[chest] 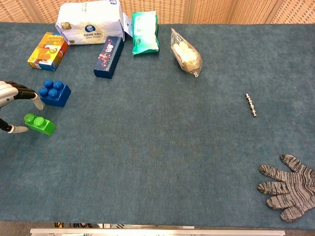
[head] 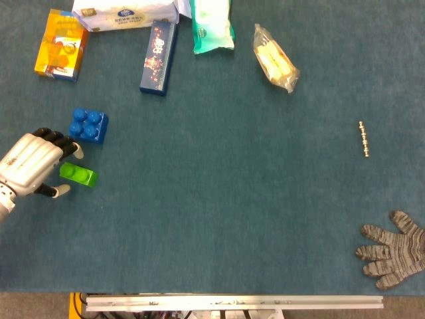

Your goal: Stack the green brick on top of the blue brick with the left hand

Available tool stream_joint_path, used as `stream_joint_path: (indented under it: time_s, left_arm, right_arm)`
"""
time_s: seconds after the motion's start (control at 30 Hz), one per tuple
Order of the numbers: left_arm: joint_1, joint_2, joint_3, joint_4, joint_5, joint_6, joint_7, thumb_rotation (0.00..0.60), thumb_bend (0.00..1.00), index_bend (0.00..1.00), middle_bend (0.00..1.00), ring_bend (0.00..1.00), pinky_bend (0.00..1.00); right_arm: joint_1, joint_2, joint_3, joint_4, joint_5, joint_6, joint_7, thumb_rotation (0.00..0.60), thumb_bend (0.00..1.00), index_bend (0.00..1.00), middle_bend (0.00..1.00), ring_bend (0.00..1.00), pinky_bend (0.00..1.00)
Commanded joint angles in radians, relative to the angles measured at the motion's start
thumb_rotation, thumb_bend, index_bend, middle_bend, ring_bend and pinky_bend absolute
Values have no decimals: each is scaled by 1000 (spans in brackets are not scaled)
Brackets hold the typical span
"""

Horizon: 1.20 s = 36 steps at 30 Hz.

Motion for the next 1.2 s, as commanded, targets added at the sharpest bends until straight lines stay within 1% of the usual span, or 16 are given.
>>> stream_joint_path:
  time_s: [0.03, 0.2, 0.57, 0.7, 0.9, 1.2]
  left_arm:
    - [-5, -21, 7, 34, -8, -5, 0, 600, 172, 354, 337, 273, 251]
    - [-11, -38, 15, 61, -20, -14, -1, 600, 172, 361, 344, 273, 251]
    - [-14, -65, 30, 90, -28, -5, -3, 600, 173, 420, 380, 280, 251]
    - [-18, -77, 33, 98, -33, -7, -5, 600, 175, 421, 382, 281, 251]
    - [-22, -91, 37, 112, -40, -9, -11, 600, 283, 425, 389, 285, 251]
    - [-18, -104, 44, 126, -44, 8, -16, 600, 293, 473, 434, 321, 250]
  right_arm:
    - [0, 1, 0, -2, -1, 1, -2, 600, 233, 389, 466, 292, 277]
    - [0, 1, 0, -4, -3, 1, -3, 600, 233, 389, 467, 292, 277]
    - [0, 0, -1, -6, -2, -1, -7, 600, 233, 389, 467, 292, 276]
    - [-1, -1, -2, -5, -1, -3, -8, 600, 233, 389, 467, 292, 277]
    - [-3, 0, -2, -6, 0, -1, -11, 600, 233, 390, 467, 292, 276]
    - [-4, 2, -3, -10, 0, -1, -14, 600, 233, 389, 467, 292, 277]
